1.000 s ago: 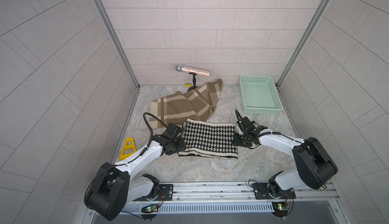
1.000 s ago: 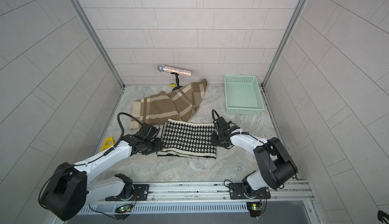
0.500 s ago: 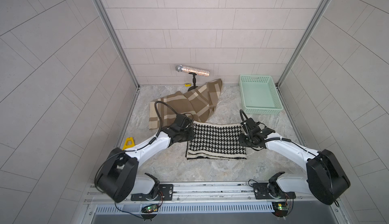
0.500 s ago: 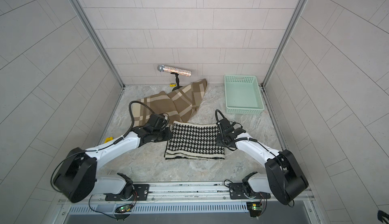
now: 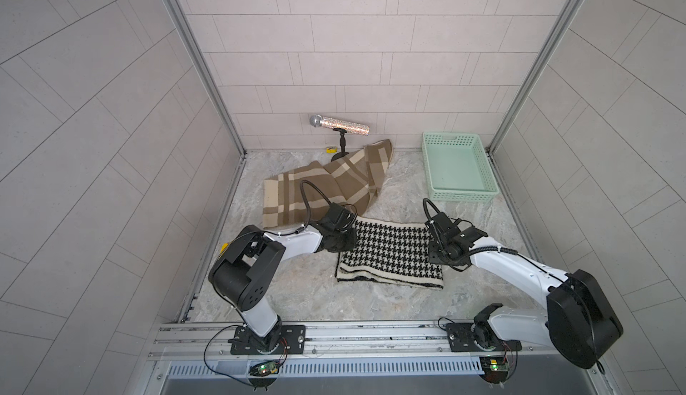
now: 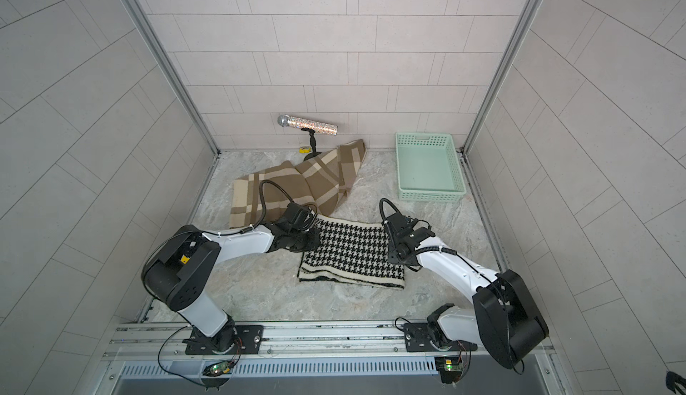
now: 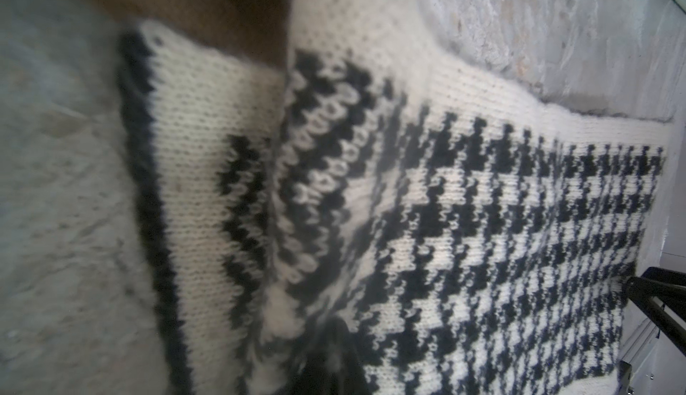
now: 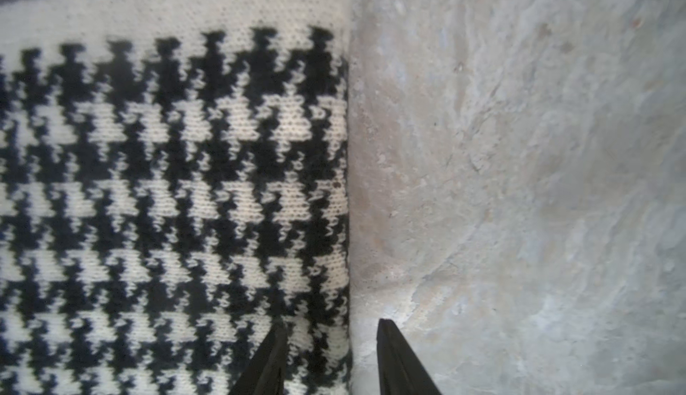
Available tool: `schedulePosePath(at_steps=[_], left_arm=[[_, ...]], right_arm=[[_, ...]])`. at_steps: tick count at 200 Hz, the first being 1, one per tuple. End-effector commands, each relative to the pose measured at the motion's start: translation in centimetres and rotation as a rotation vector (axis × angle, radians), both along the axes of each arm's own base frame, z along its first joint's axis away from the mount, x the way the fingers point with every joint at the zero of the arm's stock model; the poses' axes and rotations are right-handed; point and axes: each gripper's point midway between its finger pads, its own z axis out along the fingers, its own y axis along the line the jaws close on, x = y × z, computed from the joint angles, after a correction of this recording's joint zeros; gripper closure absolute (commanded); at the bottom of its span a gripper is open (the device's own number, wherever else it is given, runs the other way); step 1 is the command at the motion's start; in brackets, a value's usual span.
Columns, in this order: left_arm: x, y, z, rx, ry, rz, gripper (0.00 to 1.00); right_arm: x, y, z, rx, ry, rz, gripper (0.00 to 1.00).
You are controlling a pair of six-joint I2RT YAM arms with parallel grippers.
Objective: Roll up the scarf and place it into the basket
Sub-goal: Adjust the scarf at the center of the board.
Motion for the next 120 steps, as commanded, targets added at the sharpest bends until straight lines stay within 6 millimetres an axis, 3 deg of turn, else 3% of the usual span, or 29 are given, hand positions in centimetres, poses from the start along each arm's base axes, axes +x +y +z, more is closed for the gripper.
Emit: schedulePosePath(at_steps=[1,17,31,59,64,91,120], left_arm=[[-0.2,0.7,0.7,0.018,-0.022,-0.009,0.92],[-0.4,0.6,1.8,0.005,-0.042,-0.033,0.79],[-0.5,0.5,2.8,-0.010,-0.061,-0.045,0.74],[-0.7,0.5,3.1,-0.016,-0.069,-0.046,0.73],[-0.8,0.6,2.9,-0.013,-0.062,-0.047,0.73],[-1.2,0.4,1.5,-0.019,-0.023,-0.057,0.77],[-1.8,0.6,0.4,-0.012,0.005,-0.054,0.79]], right_arm=[[-0.2,-1.1,0.7,0.002,0.000,-0.031,0.46],[0.0,-0.1,0.6,0.113,0.007,-0.033,0.42],[0.2,0.9,0.5,0.205,0.007,-0.033,0.41],[0.3,1.7,0.3,0.290,-0.009,-0.035,0.42],[-0.7,1.2,-0.9,0.280,0.021,-0.047,0.44],[-1.9,0.0,-2.7,0.277,0.063,-0.108,0.49],[-2.2,0.5,-3.8,0.326,0.068,-0.102,0.58]])
